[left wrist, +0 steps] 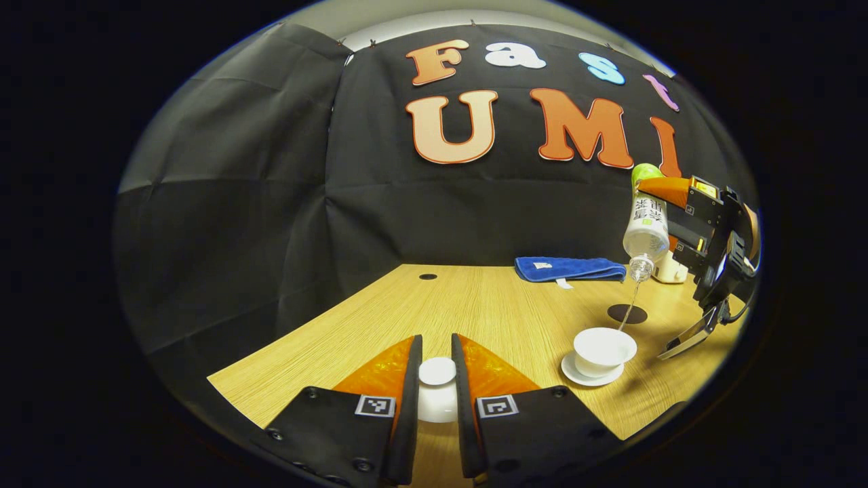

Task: Open the teacup lid with one hand, grasp the water bottle and pour water into the teacup with the other hand; after pouring, place the water bottle on the coaster and then close the teacup lid.

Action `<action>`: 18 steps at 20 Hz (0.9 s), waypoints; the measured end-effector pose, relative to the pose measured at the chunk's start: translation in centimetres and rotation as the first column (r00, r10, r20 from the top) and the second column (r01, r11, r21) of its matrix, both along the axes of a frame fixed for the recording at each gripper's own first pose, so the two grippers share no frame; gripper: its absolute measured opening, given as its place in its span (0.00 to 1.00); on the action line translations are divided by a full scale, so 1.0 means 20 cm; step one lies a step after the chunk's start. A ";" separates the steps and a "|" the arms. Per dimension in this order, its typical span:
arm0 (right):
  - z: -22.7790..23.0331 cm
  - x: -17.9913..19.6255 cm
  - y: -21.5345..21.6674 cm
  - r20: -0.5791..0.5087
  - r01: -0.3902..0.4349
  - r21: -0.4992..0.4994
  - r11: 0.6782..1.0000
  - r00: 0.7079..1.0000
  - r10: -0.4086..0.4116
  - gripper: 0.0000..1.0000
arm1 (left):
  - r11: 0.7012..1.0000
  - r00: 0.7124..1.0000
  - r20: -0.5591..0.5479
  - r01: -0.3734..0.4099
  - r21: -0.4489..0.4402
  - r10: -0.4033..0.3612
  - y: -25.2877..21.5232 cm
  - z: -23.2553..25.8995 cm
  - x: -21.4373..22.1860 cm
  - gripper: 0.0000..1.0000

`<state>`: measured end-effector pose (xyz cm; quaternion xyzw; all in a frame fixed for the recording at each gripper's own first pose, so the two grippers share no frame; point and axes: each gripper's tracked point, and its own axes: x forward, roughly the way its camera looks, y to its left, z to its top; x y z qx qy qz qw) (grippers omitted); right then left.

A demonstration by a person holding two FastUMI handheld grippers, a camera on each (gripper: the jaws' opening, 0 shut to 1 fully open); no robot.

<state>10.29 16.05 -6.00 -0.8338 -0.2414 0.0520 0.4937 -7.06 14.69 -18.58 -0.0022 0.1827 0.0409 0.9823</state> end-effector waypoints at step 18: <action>-0.35 0.04 -0.13 -0.492 0.285 0.536 0.795 0.871 0.020 0.64 | 0.998 0.997 0.053 0.062 -0.005 -0.062 -0.18 0.10 0.04 0.30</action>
